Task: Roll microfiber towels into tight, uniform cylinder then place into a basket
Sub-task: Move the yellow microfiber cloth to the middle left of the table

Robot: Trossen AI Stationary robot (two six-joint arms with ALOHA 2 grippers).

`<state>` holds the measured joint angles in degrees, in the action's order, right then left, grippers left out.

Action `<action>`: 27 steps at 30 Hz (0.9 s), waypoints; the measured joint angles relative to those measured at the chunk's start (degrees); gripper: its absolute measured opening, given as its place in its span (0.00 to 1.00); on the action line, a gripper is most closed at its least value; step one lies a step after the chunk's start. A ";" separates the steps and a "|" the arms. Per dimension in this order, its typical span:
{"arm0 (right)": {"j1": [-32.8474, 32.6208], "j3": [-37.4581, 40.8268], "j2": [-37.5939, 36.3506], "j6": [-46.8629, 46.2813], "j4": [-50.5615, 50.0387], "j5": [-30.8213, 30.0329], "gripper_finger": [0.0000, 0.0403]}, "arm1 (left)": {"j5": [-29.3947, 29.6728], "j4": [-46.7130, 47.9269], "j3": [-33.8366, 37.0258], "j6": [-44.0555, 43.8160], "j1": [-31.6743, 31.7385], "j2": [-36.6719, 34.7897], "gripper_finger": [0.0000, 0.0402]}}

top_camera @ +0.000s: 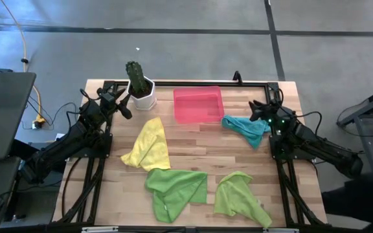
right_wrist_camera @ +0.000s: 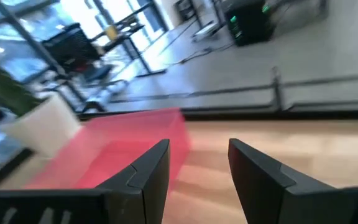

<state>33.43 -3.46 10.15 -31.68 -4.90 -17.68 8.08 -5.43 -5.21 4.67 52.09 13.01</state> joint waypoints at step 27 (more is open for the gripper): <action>-0.09 0.00 0.00 3.29 21.84 25.04 0.39 | -17.51 -24.14 0.00 -18.58 -0.47 -0.01 0.37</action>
<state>33.34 -3.46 10.16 -28.38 16.94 7.36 -9.43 -29.57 -5.21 -13.92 51.62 13.00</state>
